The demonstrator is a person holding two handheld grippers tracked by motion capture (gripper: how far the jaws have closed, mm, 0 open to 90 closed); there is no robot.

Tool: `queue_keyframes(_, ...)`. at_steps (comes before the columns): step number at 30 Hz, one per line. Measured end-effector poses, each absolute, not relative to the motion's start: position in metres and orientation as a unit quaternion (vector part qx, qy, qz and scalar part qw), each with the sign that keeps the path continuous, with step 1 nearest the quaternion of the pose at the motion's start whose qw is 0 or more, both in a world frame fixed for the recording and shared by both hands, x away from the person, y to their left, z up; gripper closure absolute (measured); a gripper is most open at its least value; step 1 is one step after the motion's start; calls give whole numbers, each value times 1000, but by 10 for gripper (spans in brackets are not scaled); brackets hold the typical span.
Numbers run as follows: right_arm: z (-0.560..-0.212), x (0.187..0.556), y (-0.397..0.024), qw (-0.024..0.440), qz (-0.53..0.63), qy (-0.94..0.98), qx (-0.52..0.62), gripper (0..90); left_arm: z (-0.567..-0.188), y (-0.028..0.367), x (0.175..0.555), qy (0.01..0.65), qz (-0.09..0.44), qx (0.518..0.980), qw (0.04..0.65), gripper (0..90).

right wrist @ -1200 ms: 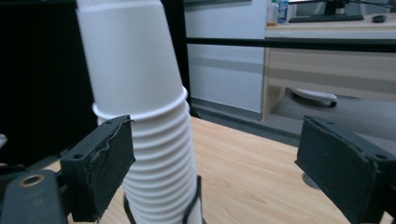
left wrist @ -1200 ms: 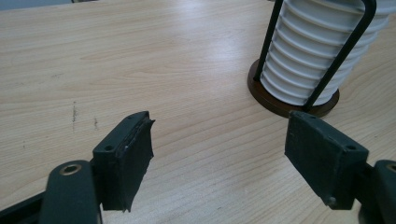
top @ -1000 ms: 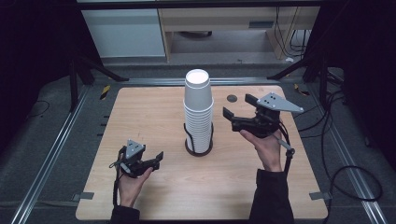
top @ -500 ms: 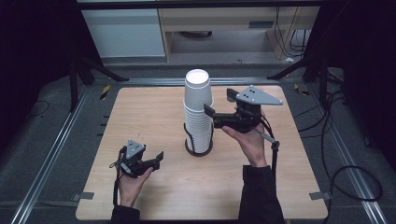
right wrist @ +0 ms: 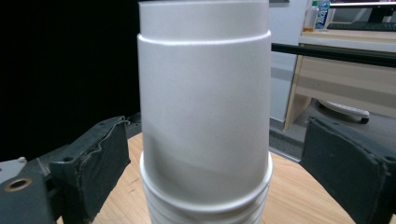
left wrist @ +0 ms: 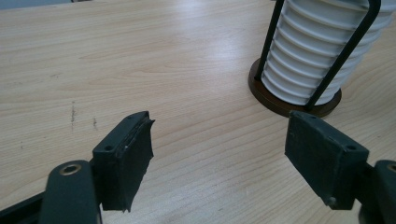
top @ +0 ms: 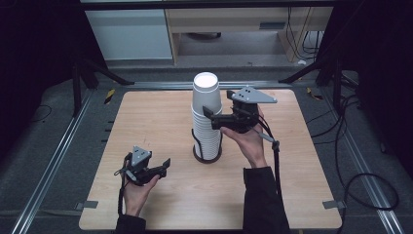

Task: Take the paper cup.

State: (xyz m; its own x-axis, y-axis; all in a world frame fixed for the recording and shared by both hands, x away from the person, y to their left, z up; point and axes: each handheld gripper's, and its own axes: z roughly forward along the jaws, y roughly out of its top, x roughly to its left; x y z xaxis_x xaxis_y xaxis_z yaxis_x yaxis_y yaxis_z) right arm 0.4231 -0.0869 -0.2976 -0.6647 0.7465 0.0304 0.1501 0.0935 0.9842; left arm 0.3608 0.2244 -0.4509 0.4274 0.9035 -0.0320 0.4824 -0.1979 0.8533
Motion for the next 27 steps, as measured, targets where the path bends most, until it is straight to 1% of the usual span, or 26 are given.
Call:
queue_keyframes(12,-306,437,-72,241,598,696,316,71,-453,224,361,473,249,735,418,223)
queue_keyframes(27,-312,449,-59,245,590,700,320,68,-455,223,362,472,248,737,415,221)
